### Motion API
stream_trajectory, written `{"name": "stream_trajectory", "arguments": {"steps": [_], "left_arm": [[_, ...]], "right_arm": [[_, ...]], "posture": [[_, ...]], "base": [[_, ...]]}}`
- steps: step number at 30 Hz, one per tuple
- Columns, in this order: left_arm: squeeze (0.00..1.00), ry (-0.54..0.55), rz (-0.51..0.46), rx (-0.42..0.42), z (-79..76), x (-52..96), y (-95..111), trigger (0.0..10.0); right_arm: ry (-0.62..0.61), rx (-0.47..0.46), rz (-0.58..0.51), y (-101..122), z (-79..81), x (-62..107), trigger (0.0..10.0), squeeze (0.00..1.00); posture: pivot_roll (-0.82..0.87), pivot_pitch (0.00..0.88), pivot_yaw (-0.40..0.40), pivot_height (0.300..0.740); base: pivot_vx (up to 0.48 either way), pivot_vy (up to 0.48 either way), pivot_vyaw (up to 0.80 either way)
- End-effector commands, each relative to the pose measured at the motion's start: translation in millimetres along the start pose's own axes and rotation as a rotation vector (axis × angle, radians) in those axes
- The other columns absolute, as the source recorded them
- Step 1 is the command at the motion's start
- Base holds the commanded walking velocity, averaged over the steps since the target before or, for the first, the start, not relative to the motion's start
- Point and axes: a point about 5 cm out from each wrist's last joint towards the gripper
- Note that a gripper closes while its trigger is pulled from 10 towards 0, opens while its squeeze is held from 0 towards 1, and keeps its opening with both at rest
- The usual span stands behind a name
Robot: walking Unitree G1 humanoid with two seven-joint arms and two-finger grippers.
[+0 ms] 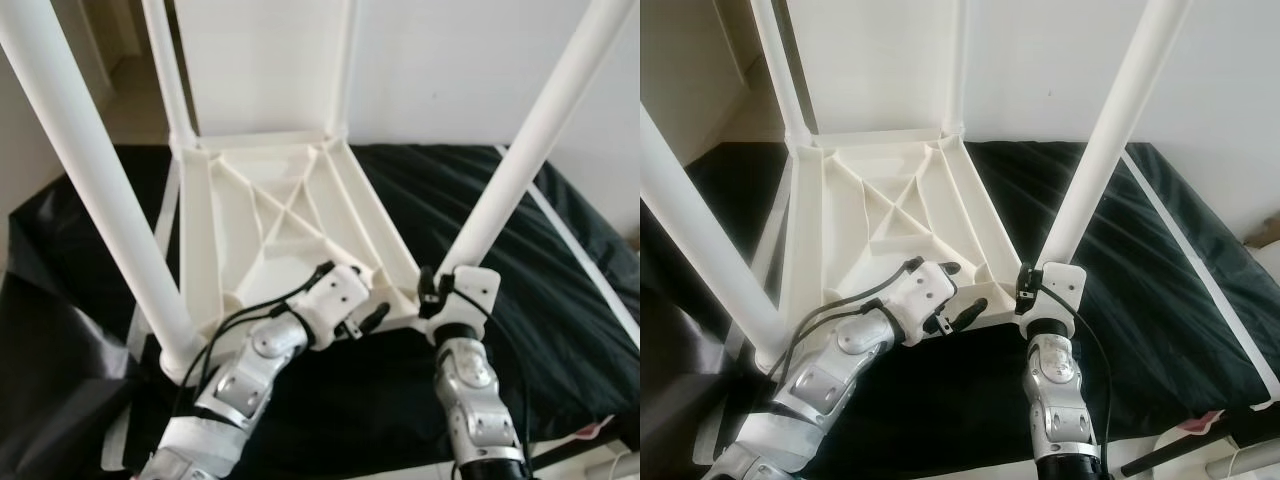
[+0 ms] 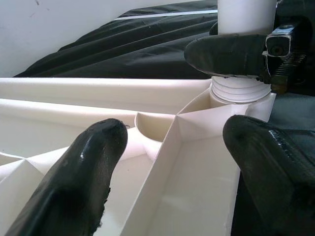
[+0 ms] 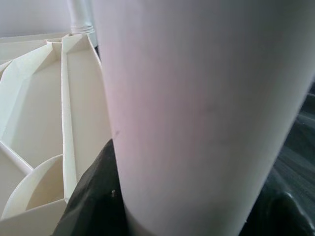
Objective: Building children table
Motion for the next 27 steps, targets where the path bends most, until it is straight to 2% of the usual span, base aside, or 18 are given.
{"name": "stream_trajectory", "arguments": {"steps": [1,10,11,13,14,22,27], "left_arm": [[0.0,0.011,0.002,-0.004,1.9,-1.5,-1,10.0],[0.0,0.014,0.001,-0.002,2.6,-1.6,-2,10.0],[0.0,0.014,0.002,-0.002,2.5,-1.2,-2,10.0],[0.0,0.015,0.003,-0.001,2.4,-0.9,-2,10.0],[0.0,0.014,0.004,-0.001,2.2,-0.4,-3,10.0],[0.0,0.01,0.004,-0.002,2.0,1.2,-4,10.0],[0.0,0.008,-0.001,-0.005,3.6,0.9,-3,10.0]], "right_arm": [[-0.034,0.01,0.113,-22,-5.3,6.4,10.0,0.0],[-0.039,0.04,0.105,-21,-4.5,7.3,10.0,0.0],[-0.03,0.037,0.102,-21,-5.0,8.1,10.0,0.87],[-0.024,0.035,0.1,-21,-5.3,8.6,10.0,0.87],[-0.01,0.035,0.095,-21,-5.7,9.2,10.0,1.0],[0.052,0.053,0.036,-13,-15.5,13.1,10.0,1.0],[0.152,0.078,0.009,-5,-34.0,16.2,10.0,1.0]], "posture": [[0.0,0.0,-0.06,0.74],[0.0,0.0,-0.062,0.74],[0.01,0.0,-0.062,0.74],[0.01,0.0,-0.062,0.74],[0.01,0.0,-0.06,0.74],[0.01,0.0,-0.056,0.74],[0.0,0.0,-0.047,0.74]], "base": [[0.0,0.0,0.0],[0.0,0.0,0.0],[0.0,0.0,0.0],[0.0,0.0,0.0],[0.0,0.0,0.0],[0.0,0.0,0.0],[0.0,0.0,0.0]]}}
Point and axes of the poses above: a point about 5 cm out from each wrist's last joint towards the gripper, its own x axis pointing back from the gripper into the wrist, its own y axis along the axis of the wrist's last joint, z = x × y, and after that the axes turned 5 degrees about -x, right-handed
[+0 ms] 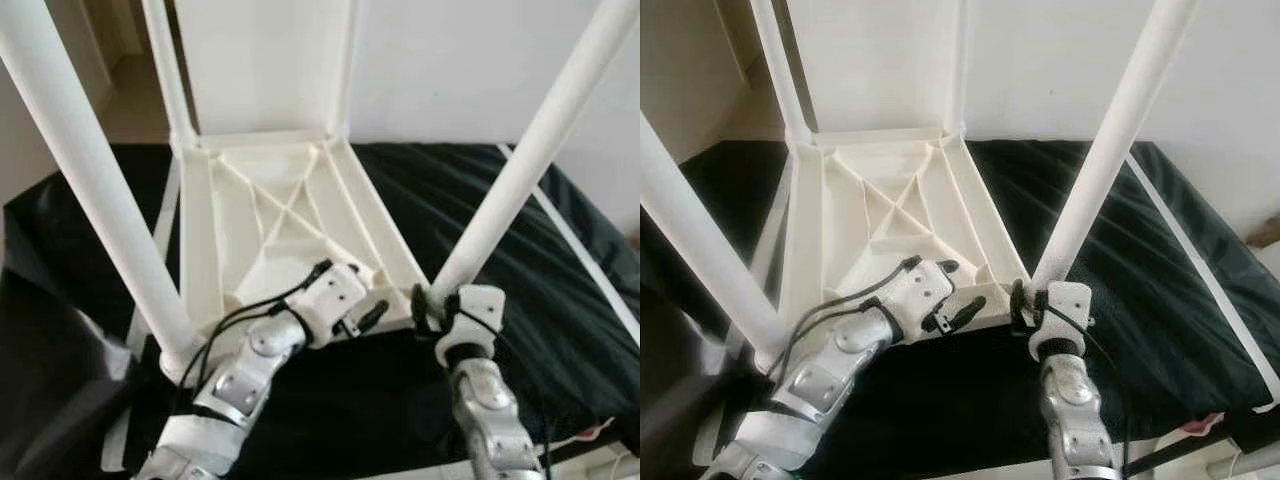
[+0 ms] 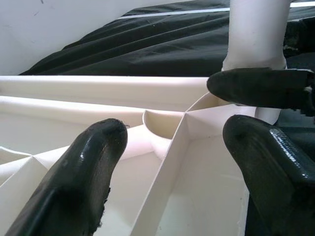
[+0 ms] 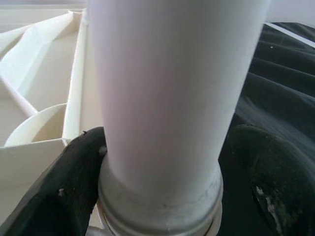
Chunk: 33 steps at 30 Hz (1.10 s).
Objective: Building children table
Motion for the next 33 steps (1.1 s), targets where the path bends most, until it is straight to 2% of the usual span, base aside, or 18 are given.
{"name": "stream_trajectory", "arguments": {"steps": [1,4,5,6,7,11,12,13,16,18,20,21,22,23,24,33], "left_arm": [[0.0,-0.003,0.0,-0.003,1.4,-0.1,-2,10.0],[0.0,-0.005,-0.001,-0.004,1.4,-0.2,-1,10.0],[0.0,-0.006,-0.003,-0.005,1.8,-0.5,-1,10.0],[0.0,-0.009,-0.006,-0.007,2.4,-0.8,-1,10.0],[0.0,-0.009,-0.006,-0.007,2.4,-0.8,-1,10.0],[0.0,-0.021,-0.018,-0.009,3.0,-1.7,2,10.0],[0.0,-0.021,-0.018,-0.009,3.0,-1.7,2,10.0],[0.0,-0.025,-0.023,-0.01,2.9,-2.0,2,10.0],[0.0,-0.025,-0.023,-0.01,2.9,-2.0,2,10.0],[0.0,-0.045,-0.036,-0.008,0.8,-3.4,5,10.0],[0.0,-0.066,-0.042,-0.001,-1.3,-4.0,5,10.0],[0.0,-0.086,-0.047,0.0,-3.7,-4.1,6,10.0],[0.0,-0.086,-0.047,0.0,-3.7,-4.1,6,10.0],[0.0,-0.118,-0.046,0.005,-7.1,-3.8,6,10.0],[0.0,-0.125,-0.046,0.006,-7.9,-3.6,6,10.0],[0.0,-0.14,-0.048,0.017,-9.4,-2.2,6,10.0]], "right_arm": [[0.051,0.029,0.0,2,-17.3,3.3,10.0,0.1],[0.078,0.042,0.004,2,-21.2,3.2,10.0,0.1],[0.124,0.057,0.005,4,-24.5,1.9,10.0,0.0],[0.183,0.077,0.005,7,-26.5,-0.8,10.0,0.0],[0.183,0.077,0.005,7,-26.5,-0.8,10.0,0.0],[0.332,0.104,0.01,13,-27.2,-8.7,10.0,0.0],[0.332,0.104,0.01,13,-27.2,-8.7,10.0,0.0],[0.401,0.124,0.019,15,-23.7,-11.7,10.0,0.0],[0.401,0.124,0.019,15,-23.7,-11.7,10.0,0.0],[0.505,0.146,0.033,16,-15.0,-19.7,10.0,0.0],[0.544,0.155,0.04,16,-11.0,-23.1,10.0,0.0],[0.574,0.153,0.046,15,-7.8,-26.2,4.8,0.0],[0.574,0.153,0.046,15,-7.8,-26.2,4.8,0.0],[0.605,0.159,0.049,14,-4.8,-29.1,2.0,0.0],[0.613,0.16,0.049,14,-4.8,-29.6,0.0,0.0],[0.623,0.158,0.055,13,-4.8,-29.0,0.0,0.0]], "posture": [[0.0,0.0,-0.047,0.74],[0.0,0.0,-0.047,0.74],[0.0,0.0,-0.04,0.74],[0.0,0.0,-0.037,0.74],[0.0,0.0,-0.037,0.74],[0.0,0.0,-0.038,0.74],[0.0,0.0,-0.038,0.74],[0.0,0.0,-0.038,0.74],[0.0,0.0,-0.038,0.74],[0.0,0.0,-0.041,0.74],[0.01,0.0,-0.044,0.74],[0.02,0.0,-0.047,0.74],[0.02,0.0,-0.047,0.74],[0.02,0.0,-0.05,0.74],[0.02,0.0,-0.05,0.74],[0.03,0.0,-0.054,0.74]], "base": [[0.0,0.0,0.0],[0.0,0.0,0.0],[0.0,0.0,0.0],[0.0,0.0,0.0],[0.0,0.0,0.0],[0.0,0.0,0.0],[0.0,0.0,0.0],[0.0,0.0,0.0],[0.0,0.0,0.0],[0.0,0.0,0.0],[0.0,0.0,0.0],[0.0,0.0,0.0],[0.0,0.0,0.0],[0.0,0.0,0.0],[0.0,0.0,0.0],[0.0,0.0,0.0]]}}
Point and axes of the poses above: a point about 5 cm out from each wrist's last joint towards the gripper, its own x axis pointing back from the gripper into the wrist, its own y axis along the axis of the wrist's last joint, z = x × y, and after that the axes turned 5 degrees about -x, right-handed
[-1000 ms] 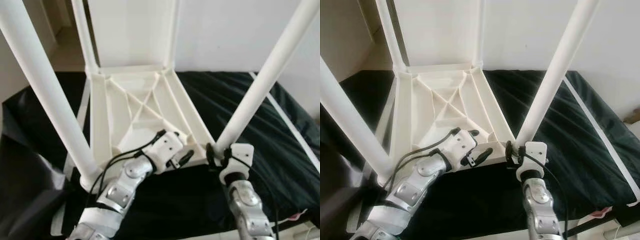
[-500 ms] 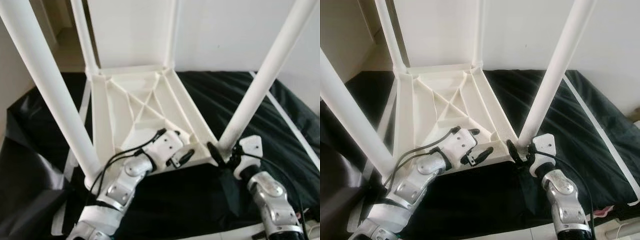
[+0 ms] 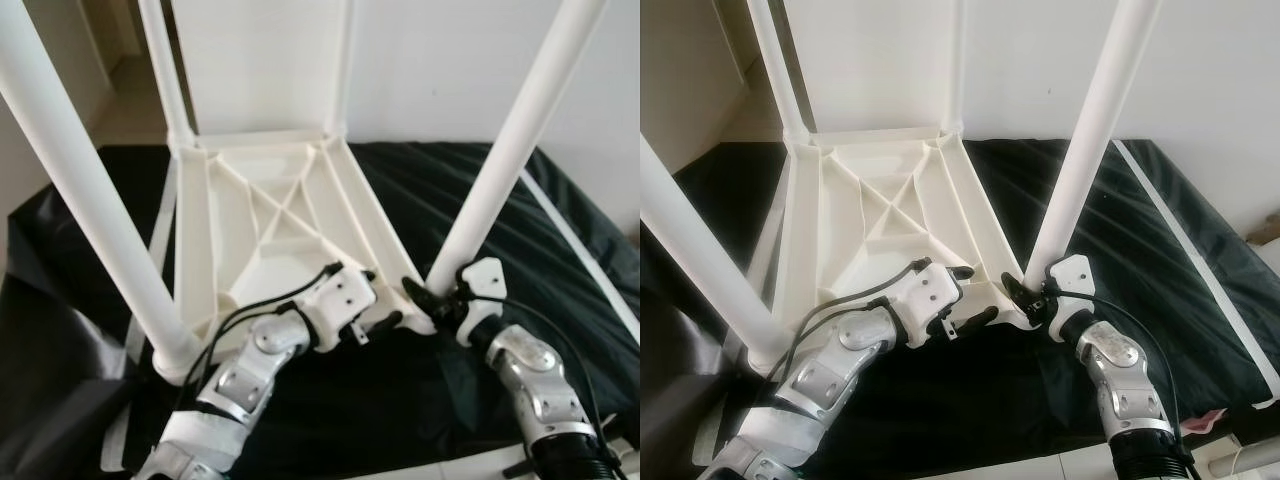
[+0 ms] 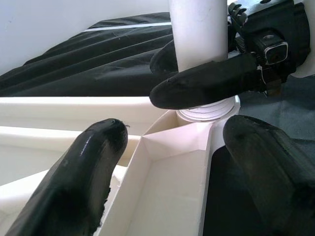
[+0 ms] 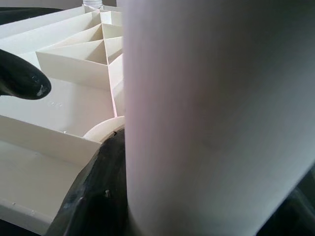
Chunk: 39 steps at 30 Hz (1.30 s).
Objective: Building children table
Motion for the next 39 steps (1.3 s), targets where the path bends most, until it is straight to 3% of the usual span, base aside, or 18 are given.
{"name": "stream_trajectory", "arguments": {"steps": [1,5,6,15,17,18,19,26,27,39], "left_arm": [[0.0,-0.024,-0.001,0.014,-4.0,1.6,-1,10.0],[0.0,-0.047,-0.008,0.045,-5.0,3.1,-1,10.0],[0.0,-0.055,-0.012,0.055,-5.0,3.2,-1,10.0],[0.0,-0.062,-0.015,0.059,-5.0,3.8,0,10.0],[0.0,-0.051,-0.012,0.046,-3.3,3.8,0,10.0],[0.0,-0.051,-0.012,0.046,-3.3,3.8,0,10.0],[0.0,-0.023,-0.016,0.043,0.2,3.1,0,10.0],[0.0,0.009,-0.012,0.052,4.1,1.0,1,10.0],[0.0,0.028,-0.016,0.049,6.2,0.7,2,10.0],[0.0,0.068,-0.001,0.066,9.9,0.9,1,10.0]], "right_arm": [[0.048,0.006,0.026,-5,5.6,-2.0,0.0,0.0],[0.036,-0.032,0.048,-10,6.4,3.8,0.0,0.0],[0.009,-0.06,0.054,-12,8.0,8.4,10.0,0.0],[-0.1,-0.101,0.026,-15,14.6,10.9,10.0,0.0],[-0.222,-0.125,0.001,-14,19.2,8.0,10.0,0.0],[-0.222,-0.125,0.001,-14,19.2,8.0,10.0,0.0],[-0.356,-0.176,-0.012,-14,26.1,3.9,10.0,0.0],[-0.575,-0.242,-0.013,-18,29.4,-0.5,10.0,0.0],[-0.626,-0.285,-0.01,-20,37.6,-5.8,10.0,0.0],[-0.627,-0.276,0.021,-20,52.2,-14.0,10.0,0.0]], "posture": [[0.03,0.0,-0.054,0.74],[0.01,0.0,-0.059,0.74],[0.01,0.0,-0.057,0.74],[0.0,0.0,-0.052,0.74],[0.0,0.0,-0.047,0.74],[0.0,0.0,-0.047,0.74],[0.0,0.0,-0.045,0.74],[0.0,0.0,-0.046,0.74],[0.0,0.0,-0.041,0.74],[0.01,0.0,-0.044,0.74]], "base": [[0.0,0.0,0.0],[0.0,0.0,0.0],[0.0,0.0,0.0],[0.0,0.0,0.0],[0.0,0.0,0.0],[0.0,0.0,0.0],[0.0,0.0,0.0],[0.0,0.0,0.0],[0.0,0.0,0.0],[0.0,0.0,0.0]]}}
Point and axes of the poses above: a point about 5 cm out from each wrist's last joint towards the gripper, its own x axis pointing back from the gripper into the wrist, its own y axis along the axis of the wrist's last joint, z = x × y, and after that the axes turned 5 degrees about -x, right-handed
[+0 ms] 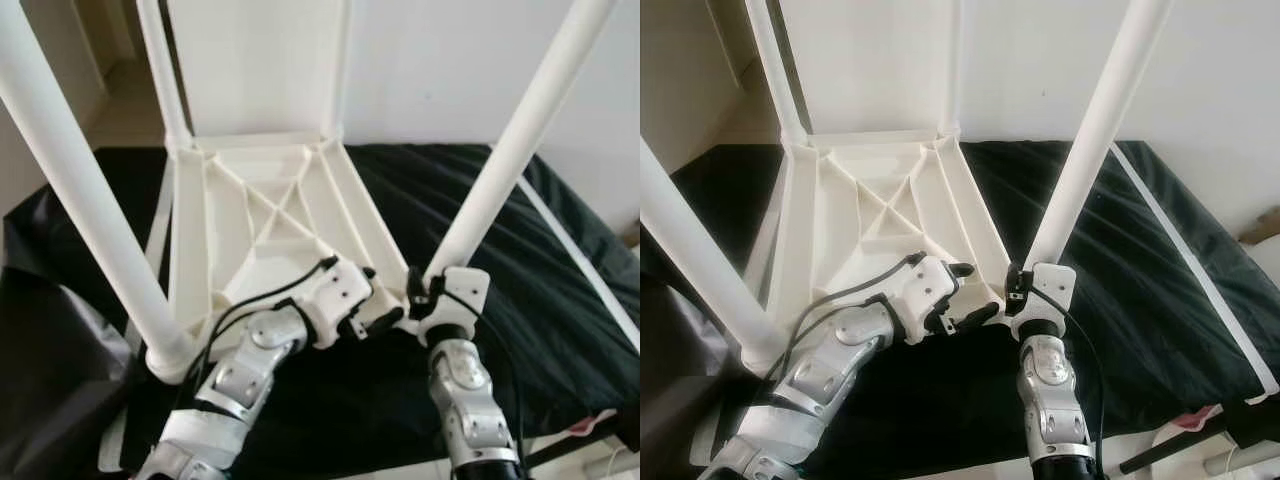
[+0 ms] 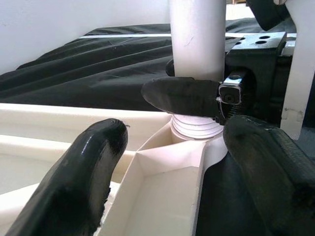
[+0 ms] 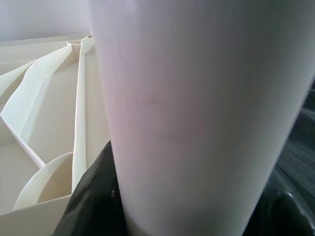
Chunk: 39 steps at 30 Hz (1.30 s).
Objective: Building children table
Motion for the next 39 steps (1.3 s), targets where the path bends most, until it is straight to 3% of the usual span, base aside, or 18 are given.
{"name": "stream_trajectory", "arguments": {"steps": [1,12,13,29,33,39], "left_arm": [[0.0,0.077,0.023,0.016,5.3,-0.5,-3,10.0],[0.0,0.064,0.023,0.021,4.2,-1.1,-3,10.0],[0.0,0.059,0.024,0.019,3.8,-0.4,-3,10.0],[0.0,0.024,0.027,0.03,-4.6,3.2,-5,10.0],[0.0,0.007,0.031,0.037,-4.5,7.8,-7,10.0],[0.0,-0.037,0.018,0.037,-6.9,9.6,-4,10.0]], "right_arm": [[-0.014,-0.017,0.094,-16,1.9,3.9,10.0,0.0],[0.033,0.037,0.098,-18,6.9,-0.4,10.0,0.0],[0.054,0.037,0.081,-15,5.7,-1.8,10.0,1.0],[0.188,0.034,0.011,-4,-10.8,4.9,10.0,1.0],[0.319,0.039,-0.002,8,-28.9,11.4,10.0,1.0],[0.442,0.088,0.024,14,-41.1,13.7,10.0,1.0]], "posture": [[0.01,0.0,-0.044,0.74],[0.02,0.0,-0.056,0.74],[0.02,0.0,-0.056,0.74],[0.01,0.0,-0.053,0.74],[0.0,0.0,-0.045,0.74],[-0.01,0.0,-0.042,0.74]], "base": [[0.0,0.0,0.0],[0.0,0.0,0.0],[0.0,0.0,0.0],[0.0,0.0,0.0],[0.0,0.0,0.0],[0.0,0.0,0.0]]}}
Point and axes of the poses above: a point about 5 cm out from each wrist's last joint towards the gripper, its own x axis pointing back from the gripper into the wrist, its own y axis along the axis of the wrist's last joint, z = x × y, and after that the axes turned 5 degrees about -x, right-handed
